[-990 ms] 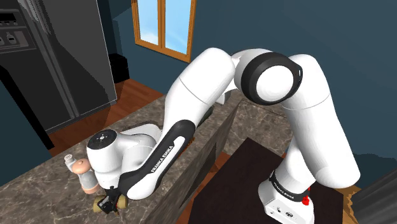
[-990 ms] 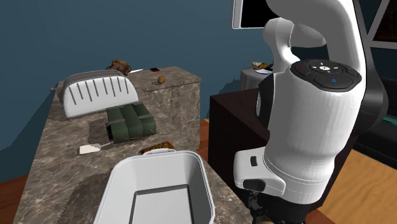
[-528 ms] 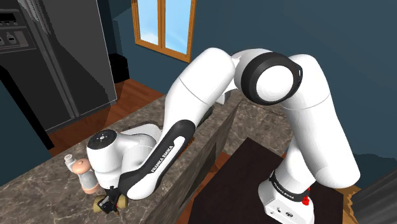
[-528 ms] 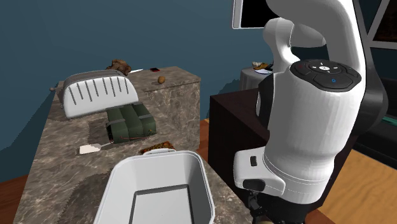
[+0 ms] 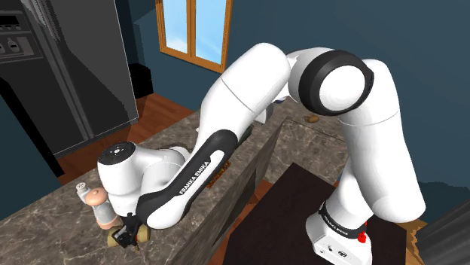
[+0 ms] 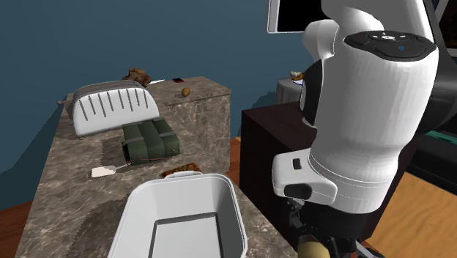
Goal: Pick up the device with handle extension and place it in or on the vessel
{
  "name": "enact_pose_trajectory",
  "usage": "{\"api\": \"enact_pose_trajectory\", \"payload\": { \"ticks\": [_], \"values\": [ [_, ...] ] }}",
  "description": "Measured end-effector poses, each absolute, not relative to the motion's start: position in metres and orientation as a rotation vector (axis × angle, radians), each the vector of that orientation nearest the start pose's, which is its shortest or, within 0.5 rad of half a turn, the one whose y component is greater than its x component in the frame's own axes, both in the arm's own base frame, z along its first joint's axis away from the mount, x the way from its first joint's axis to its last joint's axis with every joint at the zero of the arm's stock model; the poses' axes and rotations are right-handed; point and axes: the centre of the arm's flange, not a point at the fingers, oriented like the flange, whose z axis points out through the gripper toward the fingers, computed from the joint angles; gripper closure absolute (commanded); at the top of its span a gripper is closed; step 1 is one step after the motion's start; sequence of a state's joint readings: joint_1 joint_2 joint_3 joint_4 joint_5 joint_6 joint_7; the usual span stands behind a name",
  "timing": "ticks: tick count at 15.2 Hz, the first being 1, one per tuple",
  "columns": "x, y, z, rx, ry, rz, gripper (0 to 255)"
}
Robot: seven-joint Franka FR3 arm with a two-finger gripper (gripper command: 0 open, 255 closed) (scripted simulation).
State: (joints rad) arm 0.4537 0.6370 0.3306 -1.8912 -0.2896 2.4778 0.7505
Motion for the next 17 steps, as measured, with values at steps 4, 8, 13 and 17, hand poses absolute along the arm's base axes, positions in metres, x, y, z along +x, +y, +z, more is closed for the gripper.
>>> {"api": "enact_pose_trajectory", "payload": {
  "ticks": [4, 8, 13, 17],
  "values": [
    [0.452, 0.440, 0.200, -3.113, -0.318, 0.020, 255],
    [0.452, 0.441, 0.220, -3.113, -0.318, 0.020, 255],
    [0.451, 0.440, 0.247, -3.113, -0.318, 0.020, 255],
    [0.453, 0.439, 0.269, -3.113, -0.318, 0.020, 255]
  ]
}}
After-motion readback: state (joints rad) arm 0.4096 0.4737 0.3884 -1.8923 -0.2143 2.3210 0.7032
